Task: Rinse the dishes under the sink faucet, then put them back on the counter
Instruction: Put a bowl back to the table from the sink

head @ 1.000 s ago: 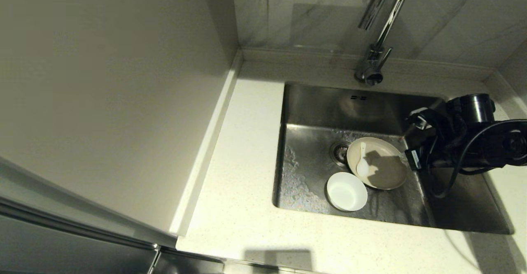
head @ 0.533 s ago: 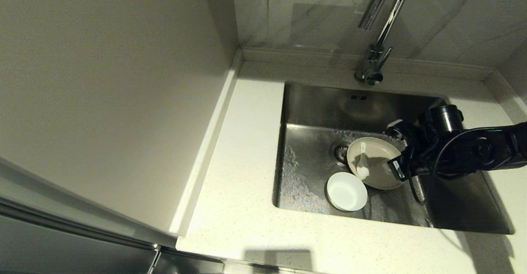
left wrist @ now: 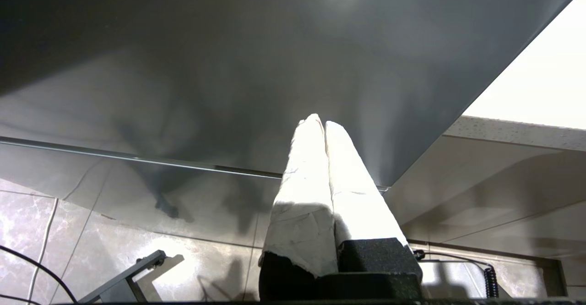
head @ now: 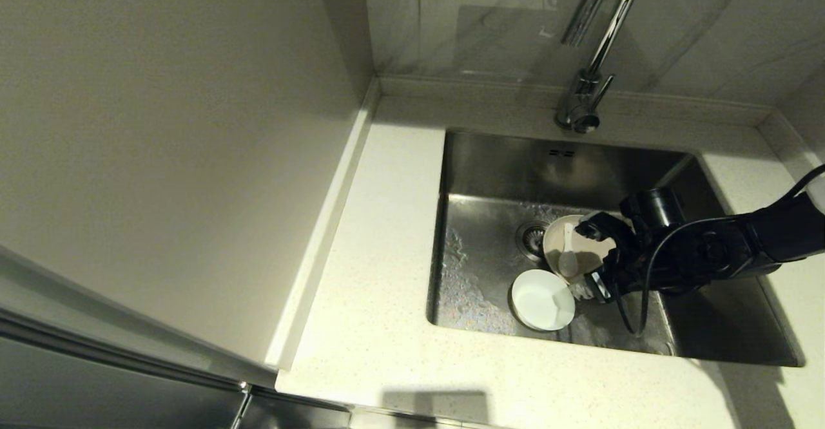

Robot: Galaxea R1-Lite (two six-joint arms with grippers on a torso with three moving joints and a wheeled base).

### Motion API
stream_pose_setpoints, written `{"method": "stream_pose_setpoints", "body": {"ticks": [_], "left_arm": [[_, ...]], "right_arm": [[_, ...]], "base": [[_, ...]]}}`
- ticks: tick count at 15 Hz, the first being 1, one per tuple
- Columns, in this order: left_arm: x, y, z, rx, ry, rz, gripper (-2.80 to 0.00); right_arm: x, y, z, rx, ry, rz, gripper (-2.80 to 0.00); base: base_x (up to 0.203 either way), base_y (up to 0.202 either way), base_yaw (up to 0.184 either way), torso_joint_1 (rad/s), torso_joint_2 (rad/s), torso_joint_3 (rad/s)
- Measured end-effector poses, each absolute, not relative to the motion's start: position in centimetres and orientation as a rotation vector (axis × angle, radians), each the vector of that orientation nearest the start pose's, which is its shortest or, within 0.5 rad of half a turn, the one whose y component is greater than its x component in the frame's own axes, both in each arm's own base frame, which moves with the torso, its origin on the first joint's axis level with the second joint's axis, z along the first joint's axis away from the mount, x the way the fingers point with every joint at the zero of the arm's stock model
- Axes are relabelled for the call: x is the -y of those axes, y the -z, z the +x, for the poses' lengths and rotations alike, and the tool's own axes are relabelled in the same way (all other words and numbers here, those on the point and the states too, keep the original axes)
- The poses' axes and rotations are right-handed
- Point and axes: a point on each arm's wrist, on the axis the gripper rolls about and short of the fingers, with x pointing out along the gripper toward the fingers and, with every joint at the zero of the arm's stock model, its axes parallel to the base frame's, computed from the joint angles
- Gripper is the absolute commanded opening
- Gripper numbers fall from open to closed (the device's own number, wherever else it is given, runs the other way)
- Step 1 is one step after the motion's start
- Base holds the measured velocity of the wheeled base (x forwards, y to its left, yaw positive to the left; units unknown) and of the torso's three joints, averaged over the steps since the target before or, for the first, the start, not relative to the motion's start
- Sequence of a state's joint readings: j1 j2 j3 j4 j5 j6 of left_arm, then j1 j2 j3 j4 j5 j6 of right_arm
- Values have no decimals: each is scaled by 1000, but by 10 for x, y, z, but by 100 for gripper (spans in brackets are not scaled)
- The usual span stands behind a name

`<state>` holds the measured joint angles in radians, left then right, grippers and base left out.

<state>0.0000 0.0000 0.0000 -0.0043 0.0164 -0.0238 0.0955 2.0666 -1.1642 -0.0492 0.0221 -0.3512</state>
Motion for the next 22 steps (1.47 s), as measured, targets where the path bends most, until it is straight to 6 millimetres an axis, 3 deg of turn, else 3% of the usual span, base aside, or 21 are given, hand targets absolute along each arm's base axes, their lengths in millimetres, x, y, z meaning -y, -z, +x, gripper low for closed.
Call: {"method": "stream_pose_setpoints", "body": {"ticks": [4,9,22], "left_arm": [[0,-76,-23,4,-16,-24,-280],[0,-76,-23,4,-16,-24,-280],[0,-76,-23,4,-16,-24,-280]], "right_arm": [[-40,-88,384,-834,-266,-358,0],[-44,-100,404,-713,-216,-225,0],[-54,-52,414,-818,-222,-290,0]], "base": [[0,0,0,0,0,0],[0,0,0,0,0,0],[0,0,0,0,0,0]]}}
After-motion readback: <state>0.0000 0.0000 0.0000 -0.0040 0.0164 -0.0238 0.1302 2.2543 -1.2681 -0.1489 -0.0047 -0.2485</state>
